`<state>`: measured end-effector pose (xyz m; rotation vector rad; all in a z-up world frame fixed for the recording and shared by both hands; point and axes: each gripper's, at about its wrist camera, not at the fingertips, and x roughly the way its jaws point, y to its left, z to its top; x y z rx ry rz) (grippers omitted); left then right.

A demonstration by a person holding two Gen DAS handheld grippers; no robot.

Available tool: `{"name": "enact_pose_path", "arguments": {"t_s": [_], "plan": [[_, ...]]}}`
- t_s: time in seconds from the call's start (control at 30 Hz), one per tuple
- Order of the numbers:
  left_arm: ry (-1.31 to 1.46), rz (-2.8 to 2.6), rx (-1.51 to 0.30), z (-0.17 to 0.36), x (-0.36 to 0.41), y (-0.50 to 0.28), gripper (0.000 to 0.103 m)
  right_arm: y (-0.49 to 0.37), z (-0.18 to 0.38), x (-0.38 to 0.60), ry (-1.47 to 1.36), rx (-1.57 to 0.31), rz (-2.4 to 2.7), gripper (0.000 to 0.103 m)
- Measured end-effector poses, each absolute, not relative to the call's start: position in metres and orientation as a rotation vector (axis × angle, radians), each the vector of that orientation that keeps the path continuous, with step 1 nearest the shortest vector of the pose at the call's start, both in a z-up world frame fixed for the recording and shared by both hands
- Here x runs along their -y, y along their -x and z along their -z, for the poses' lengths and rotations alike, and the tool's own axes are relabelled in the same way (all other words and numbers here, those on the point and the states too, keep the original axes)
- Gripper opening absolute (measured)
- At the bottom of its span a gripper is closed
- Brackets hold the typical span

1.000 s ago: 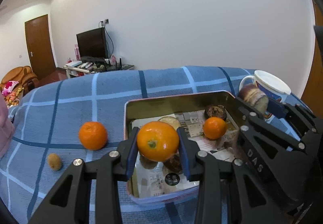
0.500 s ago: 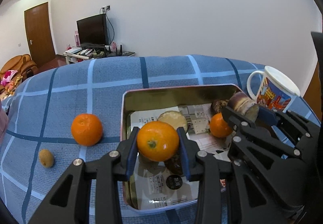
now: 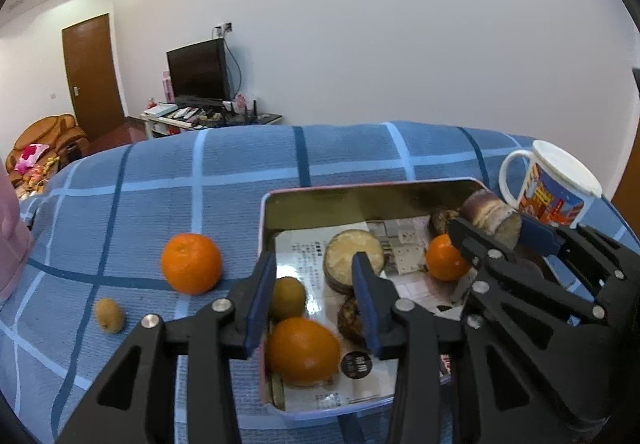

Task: Organize fruits
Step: 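Withdraw both open tools from the tin toward the remaining fruits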

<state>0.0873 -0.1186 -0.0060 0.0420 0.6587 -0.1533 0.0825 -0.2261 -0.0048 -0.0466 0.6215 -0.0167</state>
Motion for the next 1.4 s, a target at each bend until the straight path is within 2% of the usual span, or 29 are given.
{"name": "enact_pose_path", "arguments": {"t_s": [0.1, 0.17, 0.23, 0.33, 0.4, 0.47, 0.5, 0.53, 0.57, 0.63, 1.4], "plan": [[-0.033, 0.158, -0.645, 0.004, 0.115, -0.084, 0.044, -0.079, 0.004, 0.226, 0.041, -0.607, 0.019, 0.044], [-0.036, 0.141, -0.635, 0.003, 0.115, -0.082, 0.048, -0.079, 0.003, 0.228, 0.030, -0.604, 0.029, 0.050], [-0.027, 0.118, -0.628, 0.002, 0.110, -0.081, 0.060, -0.079, 0.003, 0.229, 0.021, -0.603, 0.028, 0.050], [0.004, 0.112, -0.625, 0.001, 0.102, -0.081, 0.071, -0.077, 0.003, 0.237, -0.024, -0.593, 0.022, 0.054], [0.014, 0.102, -0.618, 0.000, 0.099, -0.080, 0.078, -0.074, 0.001, 0.240, -0.036, -0.577, 0.041, 0.059], [0.011, 0.067, -0.599, -0.002, 0.095, -0.077, 0.090, -0.072, -0.001, 0.243, -0.053, -0.562, 0.051, 0.066], [0.009, 0.041, -0.583, -0.004, 0.093, -0.076, 0.100, -0.070, -0.002, 0.245, -0.066, -0.554, 0.053, 0.068], [0.010, 0.020, -0.557, -0.007, 0.089, -0.073, 0.103, -0.068, -0.003, 0.248, -0.081, -0.540, 0.054, 0.073], [0.016, 0.009, -0.521, -0.011, 0.086, -0.069, 0.103, -0.067, -0.005, 0.249, -0.093, -0.528, 0.051, 0.080], [0.034, 0.007, -0.464, -0.016, 0.080, -0.063, 0.103, -0.064, -0.006, 0.249, -0.097, -0.509, 0.049, 0.084], [-0.028, -0.017, -0.431, -0.015, 0.080, -0.053, 0.103, -0.051, -0.009, 0.245, -0.073, -0.440, 0.104, 0.084]]}}
